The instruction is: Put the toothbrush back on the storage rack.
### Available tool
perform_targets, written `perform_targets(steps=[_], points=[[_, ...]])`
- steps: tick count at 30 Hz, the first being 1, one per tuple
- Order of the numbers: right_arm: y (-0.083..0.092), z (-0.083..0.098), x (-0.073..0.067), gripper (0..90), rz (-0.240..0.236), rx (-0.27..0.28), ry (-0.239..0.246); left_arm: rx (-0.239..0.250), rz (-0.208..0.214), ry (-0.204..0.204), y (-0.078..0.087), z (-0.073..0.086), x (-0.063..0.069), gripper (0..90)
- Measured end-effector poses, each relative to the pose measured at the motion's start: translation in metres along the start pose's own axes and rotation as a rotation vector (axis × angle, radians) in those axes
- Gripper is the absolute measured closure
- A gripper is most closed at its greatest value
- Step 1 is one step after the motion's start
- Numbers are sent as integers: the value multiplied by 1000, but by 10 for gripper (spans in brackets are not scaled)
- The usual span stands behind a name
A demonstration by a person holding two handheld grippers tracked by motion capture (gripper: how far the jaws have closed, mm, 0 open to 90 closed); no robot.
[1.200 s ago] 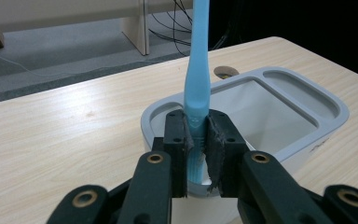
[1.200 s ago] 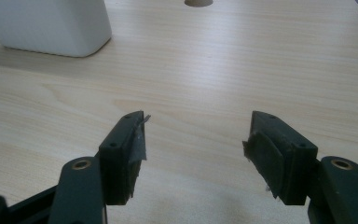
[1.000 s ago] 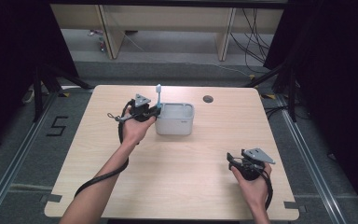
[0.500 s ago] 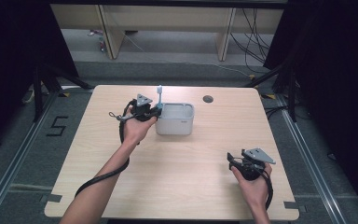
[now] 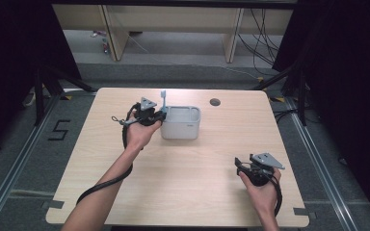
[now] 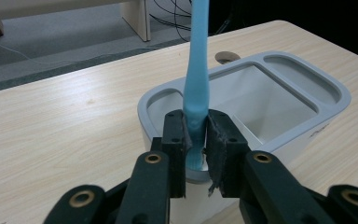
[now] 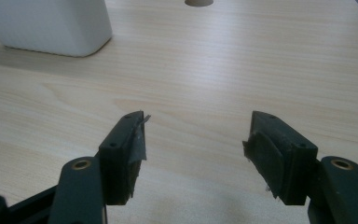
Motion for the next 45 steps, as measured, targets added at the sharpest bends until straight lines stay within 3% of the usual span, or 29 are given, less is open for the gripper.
perform_targets(steps=[19,38,45], points=[[1,0,1,375,3,-6,9,29,-8,13,21,4,-8,636],[0,1,0,373,6,-15,6,43,4,10,52,21,-20,551],[0,1,0,373,4,-15,16,42,-3,2,64,31,-30,516]])
Point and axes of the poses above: each handheld gripper's, and its own axes: y roughly backward along the jaws, z roughly out of its underside, x roughly to its right, the point moved 6 cm from there along -y, roughly forward along the jaws, and after that the axes turned 11 degrees about -z, right-handed, at the moved point
